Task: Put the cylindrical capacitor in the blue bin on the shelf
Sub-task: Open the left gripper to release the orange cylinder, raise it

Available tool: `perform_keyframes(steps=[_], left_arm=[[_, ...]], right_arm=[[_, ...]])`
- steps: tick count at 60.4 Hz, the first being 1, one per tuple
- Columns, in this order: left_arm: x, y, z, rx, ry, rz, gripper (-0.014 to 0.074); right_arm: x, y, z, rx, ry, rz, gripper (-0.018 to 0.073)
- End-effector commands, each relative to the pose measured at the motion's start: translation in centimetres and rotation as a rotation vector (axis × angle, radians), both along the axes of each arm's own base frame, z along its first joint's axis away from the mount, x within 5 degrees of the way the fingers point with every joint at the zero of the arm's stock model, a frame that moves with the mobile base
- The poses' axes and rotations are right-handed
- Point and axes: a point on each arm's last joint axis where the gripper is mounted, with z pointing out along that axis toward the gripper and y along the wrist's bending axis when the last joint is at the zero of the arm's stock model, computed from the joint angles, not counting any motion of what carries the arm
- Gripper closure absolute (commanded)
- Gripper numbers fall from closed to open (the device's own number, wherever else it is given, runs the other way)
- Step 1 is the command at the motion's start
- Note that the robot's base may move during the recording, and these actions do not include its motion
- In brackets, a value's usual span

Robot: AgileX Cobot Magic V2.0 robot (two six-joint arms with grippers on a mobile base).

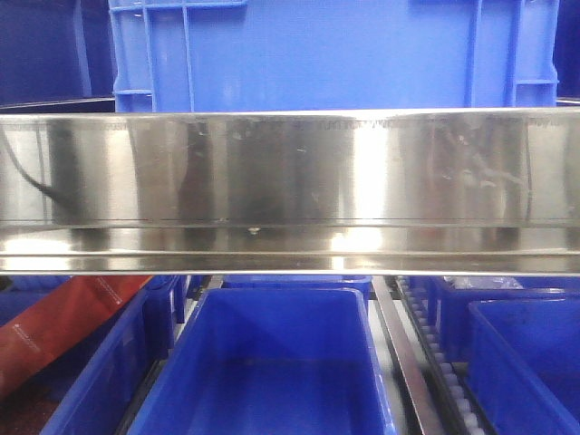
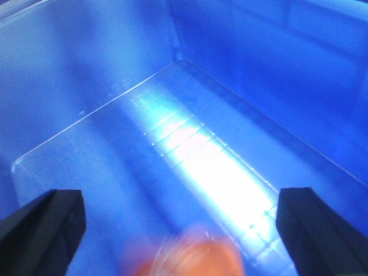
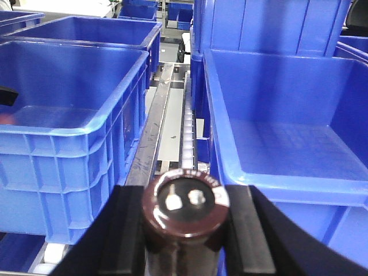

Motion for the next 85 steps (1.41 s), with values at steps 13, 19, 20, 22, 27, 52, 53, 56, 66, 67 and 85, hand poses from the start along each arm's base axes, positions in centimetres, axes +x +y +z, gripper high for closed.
perform_keyframes(steps=[13, 19, 20, 22, 27, 52, 53, 56, 66, 67, 85], left_arm=[[-4.1, 3.7, 6.8, -0.062, -0.052, 0.013, 0.0445], [-5.5, 5.8, 8.6, -0.078, -0.049, 0.033, 0.0638], [-5.7, 6.2, 8.9, -0.076, -0.043, 0.037, 0.0664], [-6.2, 7.1, 9.4, -0.080, -0.035, 0.047, 0.0707], [-7.2, 9.0, 10.0, -0.082, -0.008, 0.072, 0.0707], [-15.8, 19.3, 8.7, -0.199, -0.051, 0.231, 0.0707], [-16.1, 19.6, 8.3, -0.199, -0.054, 0.239, 0.0707], [-18.0, 20.7, 8.1, -0.216, -0.087, 0.248, 0.0707], [-22.4, 23.5, 6.6, -0.256, -0.197, 0.291, 0.0707], [-23.1, 23.9, 6.6, -0.270, -0.217, 0.306, 0.0707], [-27.9, 27.0, 4.6, -0.287, -0.305, 0.436, 0.0707]], right_arm=[[-0.2, -0.1, 0.5, -0.005, -0.044, -0.007, 0.0722], [-0.2, 0.0, 0.5, -0.005, -0.038, -0.006, 0.0722], [-0.2, 0.0, 0.4, -0.005, -0.036, -0.006, 0.0722], [-0.2, 0.0, 0.4, -0.005, -0.035, -0.006, 0.0722], [-0.2, 0.0, 0.4, -0.005, -0.035, -0.006, 0.0722], [0.6, -0.1, 0.3, -0.004, -0.012, -0.006, 0.0722], [0.6, -0.1, 0.3, -0.004, -0.010, -0.006, 0.0722], [1.0, -0.1, 0.3, -0.003, -0.004, -0.006, 0.0722], [2.3, -0.2, 0.4, 0.000, -0.001, -0.011, 0.0722], [2.5, -0.2, 0.5, 0.001, -0.004, -0.012, 0.0722], [7.5, 0.5, 1.6, 0.019, 0.004, 0.068, 0.0722]])
